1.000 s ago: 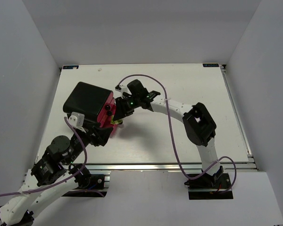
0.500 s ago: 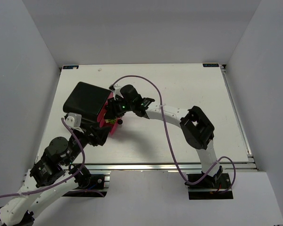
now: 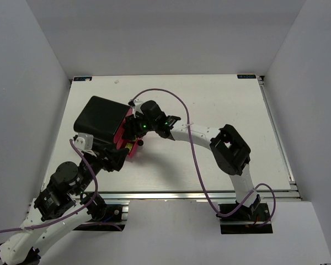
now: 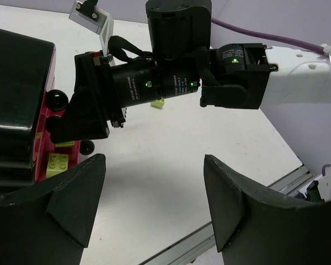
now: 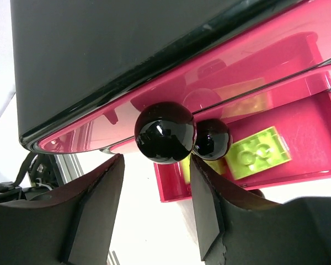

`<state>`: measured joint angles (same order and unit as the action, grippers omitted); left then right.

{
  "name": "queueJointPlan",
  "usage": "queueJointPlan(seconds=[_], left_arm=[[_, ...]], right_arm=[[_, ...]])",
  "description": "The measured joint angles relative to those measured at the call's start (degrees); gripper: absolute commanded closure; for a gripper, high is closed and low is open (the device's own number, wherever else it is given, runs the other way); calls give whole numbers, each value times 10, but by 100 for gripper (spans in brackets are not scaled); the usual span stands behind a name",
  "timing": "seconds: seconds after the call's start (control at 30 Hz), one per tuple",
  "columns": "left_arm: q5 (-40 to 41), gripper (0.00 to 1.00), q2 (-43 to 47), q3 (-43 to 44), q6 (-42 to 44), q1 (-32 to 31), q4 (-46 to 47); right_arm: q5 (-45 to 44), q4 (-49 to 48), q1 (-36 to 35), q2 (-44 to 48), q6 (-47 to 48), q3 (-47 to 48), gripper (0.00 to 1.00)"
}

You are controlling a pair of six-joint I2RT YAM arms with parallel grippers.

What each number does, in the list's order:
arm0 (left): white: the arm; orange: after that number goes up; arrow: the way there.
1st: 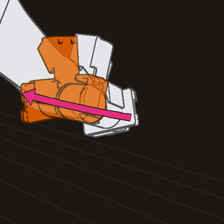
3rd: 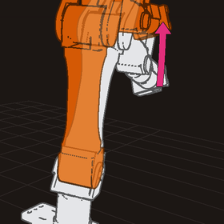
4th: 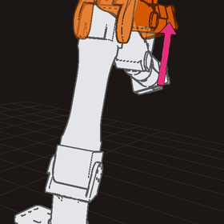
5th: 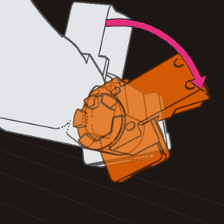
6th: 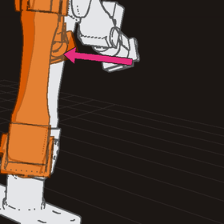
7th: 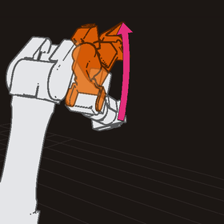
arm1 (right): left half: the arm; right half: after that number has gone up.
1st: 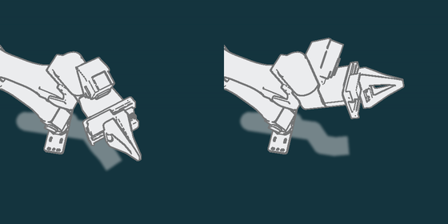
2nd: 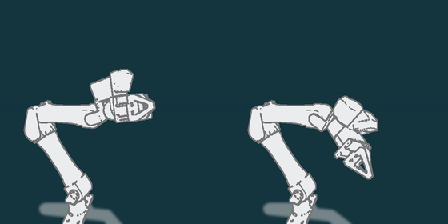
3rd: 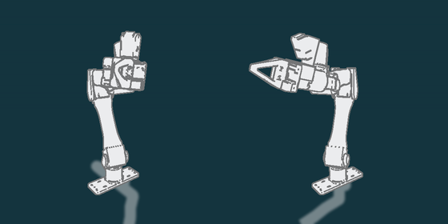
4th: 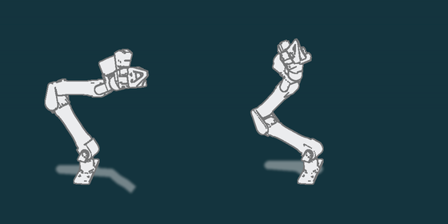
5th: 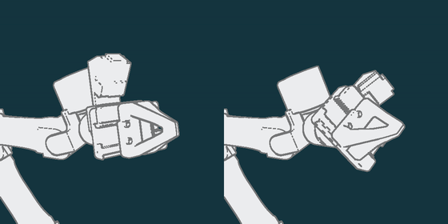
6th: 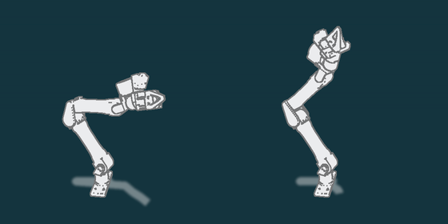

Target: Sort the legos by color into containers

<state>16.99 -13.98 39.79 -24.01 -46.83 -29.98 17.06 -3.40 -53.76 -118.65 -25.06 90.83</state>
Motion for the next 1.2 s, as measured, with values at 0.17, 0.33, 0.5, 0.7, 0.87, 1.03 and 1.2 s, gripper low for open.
queueJointPlan(seconds=[0.17, 0.33, 0.5, 0.7, 0.87, 1.03, 1.2], left_arm=[[0, 19, 0, 0, 0, 0, 0], [0, 22, 0, 0, 0, 0, 0], [-1, 23, 0, 0, 0, 0, 0], [-4, 22, 0, 0, 0, 0, 0], [-5, 22, 2, 0, 0, 0, 0], [-5, 22, 3, 0, 0, 0, 0], [-5, 21, 3, 0, 0, 0, 0]], right_arm=[[-1, 6, 0, 10, 27, -10, 79], [-66, 27, 5, 132, 121, -131, 100], [-118, 70, 62, 246, 157, -215, 55], [-155, 158, 183, 211, 155, -212, 11], [-173, 221, 204, 160, 229, -171, 11], [-151, 277, 231, 87, 352, -80, 11], [-142, 321, 270, 50, 477, -50, 12]])
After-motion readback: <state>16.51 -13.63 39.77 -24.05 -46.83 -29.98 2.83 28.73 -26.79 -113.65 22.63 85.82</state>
